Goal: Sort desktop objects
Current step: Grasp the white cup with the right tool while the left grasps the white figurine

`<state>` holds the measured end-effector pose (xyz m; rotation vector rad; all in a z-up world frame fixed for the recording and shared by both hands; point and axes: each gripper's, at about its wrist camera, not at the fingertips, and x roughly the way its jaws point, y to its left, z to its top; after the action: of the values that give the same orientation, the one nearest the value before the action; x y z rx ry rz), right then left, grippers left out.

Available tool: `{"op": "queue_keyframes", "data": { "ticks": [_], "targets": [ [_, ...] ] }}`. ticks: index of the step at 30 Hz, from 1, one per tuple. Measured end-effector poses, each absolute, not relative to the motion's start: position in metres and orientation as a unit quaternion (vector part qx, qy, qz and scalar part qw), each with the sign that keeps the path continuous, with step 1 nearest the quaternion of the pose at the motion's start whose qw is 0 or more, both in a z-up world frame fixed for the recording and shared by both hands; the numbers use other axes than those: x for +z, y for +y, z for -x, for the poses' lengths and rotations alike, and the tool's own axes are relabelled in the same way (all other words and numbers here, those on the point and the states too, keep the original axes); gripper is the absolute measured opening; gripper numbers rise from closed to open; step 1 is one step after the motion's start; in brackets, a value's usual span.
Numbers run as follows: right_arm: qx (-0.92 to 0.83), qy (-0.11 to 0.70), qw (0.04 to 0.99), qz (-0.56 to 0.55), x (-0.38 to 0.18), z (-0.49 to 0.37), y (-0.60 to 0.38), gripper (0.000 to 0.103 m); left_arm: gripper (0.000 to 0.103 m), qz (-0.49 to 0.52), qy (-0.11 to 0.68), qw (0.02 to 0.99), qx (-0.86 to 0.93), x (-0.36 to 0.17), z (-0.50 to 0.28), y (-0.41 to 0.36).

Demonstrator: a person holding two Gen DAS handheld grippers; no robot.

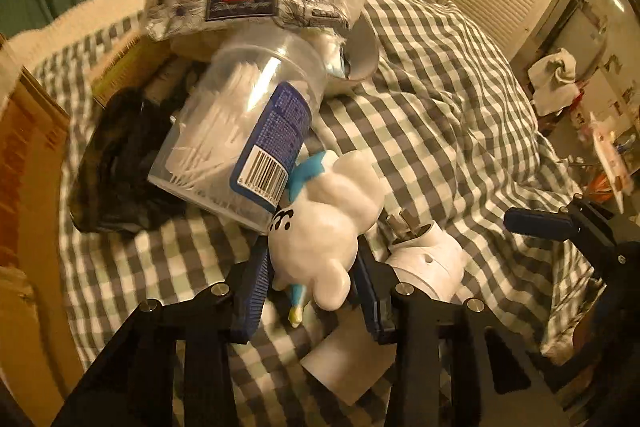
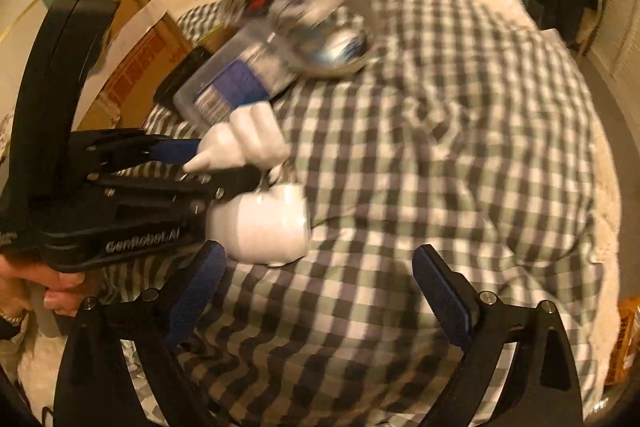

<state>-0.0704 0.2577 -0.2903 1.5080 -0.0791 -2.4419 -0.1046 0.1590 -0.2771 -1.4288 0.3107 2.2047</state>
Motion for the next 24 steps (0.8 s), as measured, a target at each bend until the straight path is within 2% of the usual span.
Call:
{"op": "queue_keyframes", "data": {
  "ticks": [4,9,15,24],
  "targets": [
    [-0.845,-0.001,0.150,-0.514,-0.293,0.075,0.240,0.095,0.040,0.489,0.125,0.247,0.827,-0.256,0.094,0.156],
    [-0.843,-0.019,0.173,-0.509,-0.299,0.083,0.234,0.095,0.040,0.452,0.118,0.242,0.851,-0.226,0.087,0.145],
    [-0.830,-0.126,0.138,-0.526,-0.304,0.088,0.249,0.095,0.040,0.432,0.077,0.222,0.871,-0.198,0.101,0.122],
    [-0.791,-0.342,0.051,-0.505,-0.314,0.069,0.273,0.095,0.040,0.420,0.043,0.211,0.881,-0.174,0.113,0.105]
  ]
}}
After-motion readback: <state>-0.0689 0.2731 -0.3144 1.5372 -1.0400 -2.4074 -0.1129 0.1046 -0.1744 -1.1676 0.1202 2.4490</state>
